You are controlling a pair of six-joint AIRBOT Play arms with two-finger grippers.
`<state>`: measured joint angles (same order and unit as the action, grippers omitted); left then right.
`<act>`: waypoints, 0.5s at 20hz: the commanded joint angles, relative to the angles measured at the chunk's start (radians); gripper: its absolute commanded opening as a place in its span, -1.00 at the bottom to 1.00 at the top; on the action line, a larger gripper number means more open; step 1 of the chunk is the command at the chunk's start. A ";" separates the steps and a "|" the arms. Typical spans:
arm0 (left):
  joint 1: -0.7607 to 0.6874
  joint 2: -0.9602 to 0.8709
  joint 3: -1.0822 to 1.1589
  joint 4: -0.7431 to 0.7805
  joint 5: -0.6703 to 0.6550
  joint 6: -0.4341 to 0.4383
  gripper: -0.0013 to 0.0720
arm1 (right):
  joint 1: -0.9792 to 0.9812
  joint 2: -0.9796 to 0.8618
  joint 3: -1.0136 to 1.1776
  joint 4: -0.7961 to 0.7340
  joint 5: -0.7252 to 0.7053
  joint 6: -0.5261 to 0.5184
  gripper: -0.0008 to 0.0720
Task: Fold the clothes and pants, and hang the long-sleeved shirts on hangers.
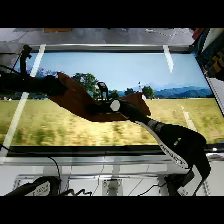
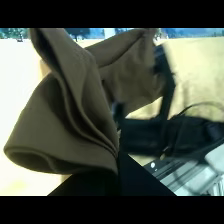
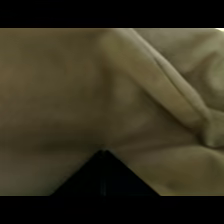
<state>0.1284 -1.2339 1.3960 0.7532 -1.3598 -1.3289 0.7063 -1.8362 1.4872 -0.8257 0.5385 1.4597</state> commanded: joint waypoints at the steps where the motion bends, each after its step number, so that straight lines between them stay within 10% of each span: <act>1: -0.027 -0.012 -0.001 -0.006 0.032 -0.002 -0.91 | -0.011 -0.022 0.030 -0.071 0.073 0.018 -0.94; 10: -0.536 -0.265 -0.001 -0.040 0.543 -0.003 -0.91 | -0.570 0.185 0.029 -0.349 0.490 0.017 -0.94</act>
<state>-0.2306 -1.4120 1.3952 0.7380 -1.0733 -1.3319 0.3107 -1.7206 1.5154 -1.1019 0.9054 1.4761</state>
